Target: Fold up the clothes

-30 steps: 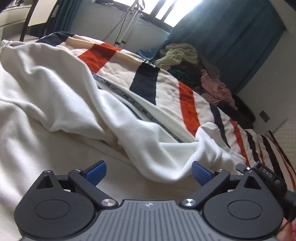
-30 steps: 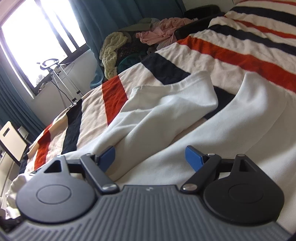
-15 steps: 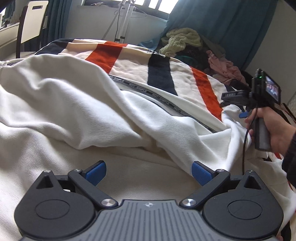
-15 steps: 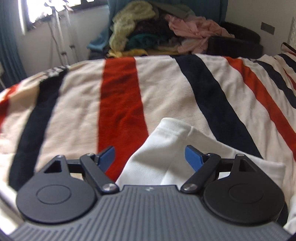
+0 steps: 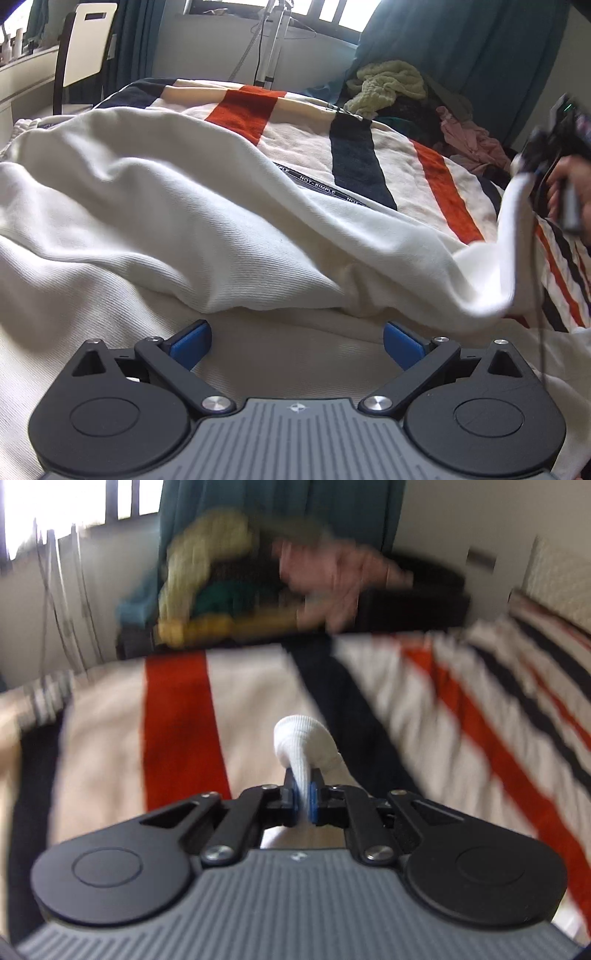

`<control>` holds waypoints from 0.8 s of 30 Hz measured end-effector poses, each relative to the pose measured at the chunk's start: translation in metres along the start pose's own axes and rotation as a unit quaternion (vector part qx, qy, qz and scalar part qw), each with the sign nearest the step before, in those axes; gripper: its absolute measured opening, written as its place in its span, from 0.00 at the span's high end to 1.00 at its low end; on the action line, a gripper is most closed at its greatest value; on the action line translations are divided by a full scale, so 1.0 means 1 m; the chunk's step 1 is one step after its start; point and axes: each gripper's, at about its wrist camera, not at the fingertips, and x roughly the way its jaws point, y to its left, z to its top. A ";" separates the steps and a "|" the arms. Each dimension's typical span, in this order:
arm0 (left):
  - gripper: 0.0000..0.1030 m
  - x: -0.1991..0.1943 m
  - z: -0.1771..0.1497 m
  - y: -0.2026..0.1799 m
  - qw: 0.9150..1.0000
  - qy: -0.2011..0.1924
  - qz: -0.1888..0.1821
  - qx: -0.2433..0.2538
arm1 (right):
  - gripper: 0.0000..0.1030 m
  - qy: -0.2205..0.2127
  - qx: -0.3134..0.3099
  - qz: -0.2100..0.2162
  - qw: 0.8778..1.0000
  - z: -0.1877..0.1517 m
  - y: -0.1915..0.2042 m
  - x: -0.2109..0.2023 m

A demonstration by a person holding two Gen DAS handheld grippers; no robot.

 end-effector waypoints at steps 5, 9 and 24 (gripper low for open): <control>0.03 -0.003 -0.003 -0.009 1.000 -0.006 0.010 0.010 | 0.91 -0.187 0.094 0.072 0.975 0.080 -0.055 -0.099; 0.03 -0.005 -0.004 -0.013 1.000 -0.013 0.020 0.007 | 0.91 -0.244 0.154 0.063 0.955 0.065 -0.114 -0.126; 0.03 -0.017 -0.006 -0.028 0.999 -0.034 0.028 0.020 | 0.95 -0.045 0.327 -0.003 0.944 -0.181 -0.277 -0.038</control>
